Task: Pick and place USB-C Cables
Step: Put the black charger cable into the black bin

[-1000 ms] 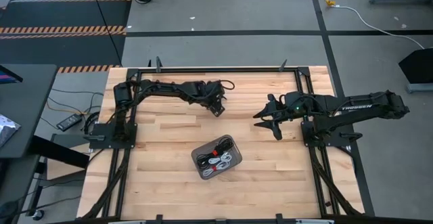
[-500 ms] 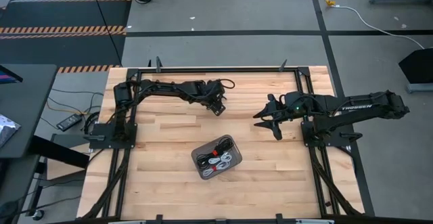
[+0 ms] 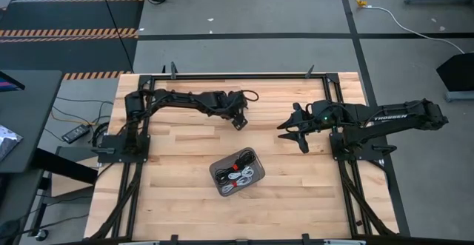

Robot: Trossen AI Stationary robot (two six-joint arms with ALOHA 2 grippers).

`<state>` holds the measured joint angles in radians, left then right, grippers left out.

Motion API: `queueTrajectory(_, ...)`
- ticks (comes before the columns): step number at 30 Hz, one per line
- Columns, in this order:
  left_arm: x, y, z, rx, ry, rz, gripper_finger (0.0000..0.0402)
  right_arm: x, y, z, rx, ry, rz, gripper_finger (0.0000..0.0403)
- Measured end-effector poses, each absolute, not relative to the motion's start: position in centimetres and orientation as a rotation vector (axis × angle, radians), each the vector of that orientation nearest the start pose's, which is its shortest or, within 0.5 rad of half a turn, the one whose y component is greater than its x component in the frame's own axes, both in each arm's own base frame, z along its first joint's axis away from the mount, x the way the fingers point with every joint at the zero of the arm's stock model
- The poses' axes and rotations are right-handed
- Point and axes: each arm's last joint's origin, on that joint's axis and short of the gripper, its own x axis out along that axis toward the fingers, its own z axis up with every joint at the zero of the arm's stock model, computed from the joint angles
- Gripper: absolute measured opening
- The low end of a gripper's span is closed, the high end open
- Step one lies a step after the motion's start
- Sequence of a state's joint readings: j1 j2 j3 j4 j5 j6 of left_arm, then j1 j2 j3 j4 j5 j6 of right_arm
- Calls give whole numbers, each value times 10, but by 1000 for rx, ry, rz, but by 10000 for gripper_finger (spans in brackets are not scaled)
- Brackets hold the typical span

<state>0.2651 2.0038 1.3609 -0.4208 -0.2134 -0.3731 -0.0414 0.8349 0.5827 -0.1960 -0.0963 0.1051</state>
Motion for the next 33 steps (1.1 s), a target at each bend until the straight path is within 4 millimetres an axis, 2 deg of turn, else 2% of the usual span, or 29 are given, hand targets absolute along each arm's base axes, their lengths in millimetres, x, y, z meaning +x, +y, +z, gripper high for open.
queueTrajectory(9,395,120,136,-306,1030,709,286,182,-4,254,139,452,34,166)
queueTrajectory(19,395,118,135,-310,1027,711,281,182,-4,254,133,451,35,166)
queueTrajectory(24,402,113,134,-278,938,748,243,182,-4,254,154,451,27,166)
queueTrajectory(27,405,112,135,-222,936,717,211,182,-4,254,163,450,25,166)
queueTrajectory(33,403,114,135,-228,941,727,142,183,-4,256,139,425,32,166)
